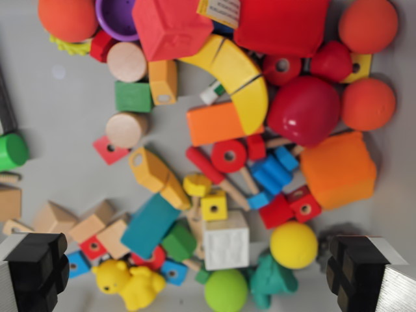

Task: Pick an object from the bin

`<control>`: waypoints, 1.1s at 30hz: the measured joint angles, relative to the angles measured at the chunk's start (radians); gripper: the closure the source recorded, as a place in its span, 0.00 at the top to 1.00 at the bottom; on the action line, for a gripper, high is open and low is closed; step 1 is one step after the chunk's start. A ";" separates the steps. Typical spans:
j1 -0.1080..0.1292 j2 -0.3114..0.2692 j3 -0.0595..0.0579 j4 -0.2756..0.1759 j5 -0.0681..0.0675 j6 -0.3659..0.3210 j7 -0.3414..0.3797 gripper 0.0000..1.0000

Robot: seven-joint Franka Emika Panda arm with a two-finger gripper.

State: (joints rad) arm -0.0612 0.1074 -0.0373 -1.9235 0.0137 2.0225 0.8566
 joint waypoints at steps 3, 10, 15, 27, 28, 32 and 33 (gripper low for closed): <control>0.000 0.000 0.000 0.000 0.000 0.000 0.000 1.00; 0.000 0.000 0.000 0.000 0.000 0.000 0.000 1.00; 0.000 0.000 0.000 -0.001 0.000 0.000 0.000 1.00; 0.007 0.007 0.002 -0.019 0.000 0.024 0.023 1.00; 0.008 0.009 0.002 -0.021 0.000 0.027 0.026 1.00; 0.011 0.013 0.003 -0.032 0.000 0.042 0.040 1.00; 0.012 0.014 0.004 -0.035 0.000 0.047 0.044 1.00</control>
State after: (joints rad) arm -0.0487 0.1219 -0.0335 -1.9589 0.0137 2.0694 0.9007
